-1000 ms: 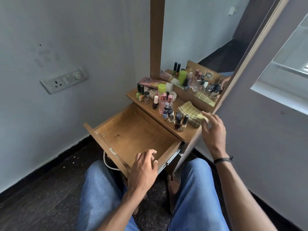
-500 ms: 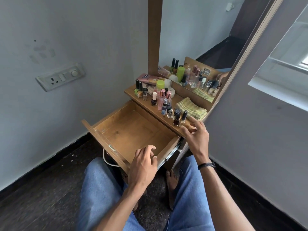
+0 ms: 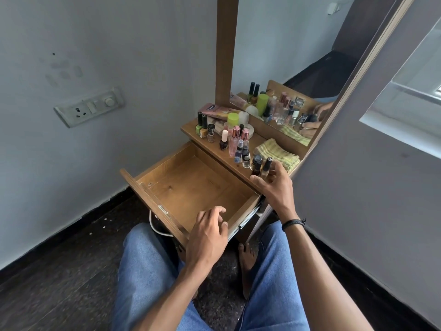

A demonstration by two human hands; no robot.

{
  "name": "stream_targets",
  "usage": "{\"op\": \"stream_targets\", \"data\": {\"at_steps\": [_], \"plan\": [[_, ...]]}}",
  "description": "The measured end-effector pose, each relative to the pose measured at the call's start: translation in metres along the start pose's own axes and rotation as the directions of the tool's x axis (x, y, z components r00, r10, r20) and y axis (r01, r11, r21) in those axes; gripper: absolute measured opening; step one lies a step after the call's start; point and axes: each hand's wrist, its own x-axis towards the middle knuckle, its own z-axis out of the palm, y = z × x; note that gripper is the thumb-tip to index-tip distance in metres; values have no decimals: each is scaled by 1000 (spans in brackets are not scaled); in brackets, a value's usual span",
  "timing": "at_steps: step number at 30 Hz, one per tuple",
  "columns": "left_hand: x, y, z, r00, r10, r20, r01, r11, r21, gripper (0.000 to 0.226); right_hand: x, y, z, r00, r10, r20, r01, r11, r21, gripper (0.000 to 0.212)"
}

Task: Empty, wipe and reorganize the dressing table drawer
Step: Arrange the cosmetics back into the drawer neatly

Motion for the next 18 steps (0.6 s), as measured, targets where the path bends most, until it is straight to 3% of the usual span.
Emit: {"op": "stream_targets", "data": {"at_steps": [7,13,18], "plan": [[0,-1,0,1000,1,-1,-1,1000,0,30,-4,5,-5,999,15,-40,-14,1000,7,41],[1,-1,-2,1000,1,7,-1,999,-40,35,-41,-13,-10,988,18,-151,-12,999,46,49],[3,-1,-6,997,50,56,-37,978,-204,48,-85,-36,13,999,-53,3,52,995,83,41]]}}
